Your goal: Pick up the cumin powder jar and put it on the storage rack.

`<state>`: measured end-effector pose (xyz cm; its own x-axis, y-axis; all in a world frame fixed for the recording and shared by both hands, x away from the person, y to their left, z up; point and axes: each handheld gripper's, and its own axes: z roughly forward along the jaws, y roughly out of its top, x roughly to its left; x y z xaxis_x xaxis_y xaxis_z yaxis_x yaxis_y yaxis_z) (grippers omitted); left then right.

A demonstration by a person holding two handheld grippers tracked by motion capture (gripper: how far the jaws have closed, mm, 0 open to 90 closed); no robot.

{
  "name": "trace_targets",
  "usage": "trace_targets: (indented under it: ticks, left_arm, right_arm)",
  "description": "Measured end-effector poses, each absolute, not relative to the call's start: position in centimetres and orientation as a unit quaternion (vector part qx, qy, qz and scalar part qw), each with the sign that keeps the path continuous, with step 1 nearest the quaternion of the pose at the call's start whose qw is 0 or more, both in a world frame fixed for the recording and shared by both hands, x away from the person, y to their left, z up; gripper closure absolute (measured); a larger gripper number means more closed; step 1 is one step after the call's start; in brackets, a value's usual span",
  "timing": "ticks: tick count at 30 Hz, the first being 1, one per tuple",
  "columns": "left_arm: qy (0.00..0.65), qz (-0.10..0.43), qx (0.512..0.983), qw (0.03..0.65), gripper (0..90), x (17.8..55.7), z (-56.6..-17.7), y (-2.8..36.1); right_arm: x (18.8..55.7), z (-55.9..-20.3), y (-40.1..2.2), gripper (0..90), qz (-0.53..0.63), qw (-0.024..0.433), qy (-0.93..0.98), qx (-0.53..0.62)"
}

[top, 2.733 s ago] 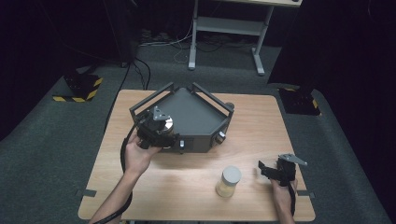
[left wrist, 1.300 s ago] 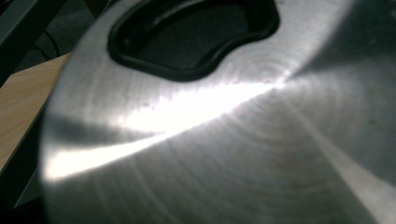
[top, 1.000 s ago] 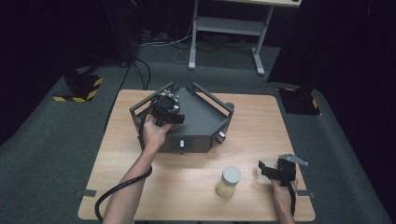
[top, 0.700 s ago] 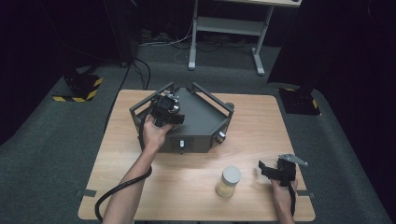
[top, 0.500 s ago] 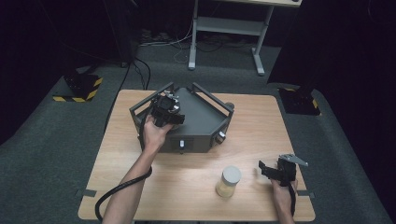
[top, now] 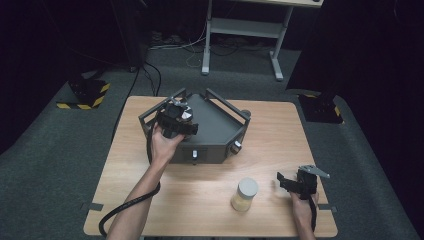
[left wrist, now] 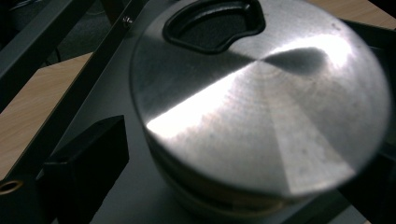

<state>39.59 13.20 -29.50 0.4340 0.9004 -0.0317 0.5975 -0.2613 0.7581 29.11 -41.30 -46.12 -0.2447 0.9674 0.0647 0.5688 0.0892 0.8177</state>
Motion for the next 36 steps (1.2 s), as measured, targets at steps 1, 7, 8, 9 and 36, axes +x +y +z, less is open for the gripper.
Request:
trace_targets:
  ticks: [1,7,8,9,36]
  left_arm:
    - [0.489,0.208,0.765,0.365,5.5,39.4,-29.5,13.4]
    - [0.487,0.217,0.76,0.371,4.3,37.6,-28.9,13.9]
    - [0.487,0.218,0.759,0.373,4.2,37.3,-28.8,14.1]
    - [0.488,0.218,0.757,0.375,4.2,37.1,-28.8,14.2]
    - [0.463,0.245,0.756,0.392,0.4,28.6,-31.1,16.6]
  right_arm:
    - [29.1,-46.1,-41.3,6.1,0.382,0.261,0.69,0.557]
    - [29.1,-46.1,-41.3,6.1,0.382,0.261,0.692,0.554]
    - [29.1,-46.1,-41.3,6.1,0.382,0.262,0.692,0.554]
    - [29.1,-46.1,-41.3,6.0,0.381,0.262,0.692,0.554]
    - [29.3,-46.0,-41.0,6.0,0.373,0.262,0.699,0.551]
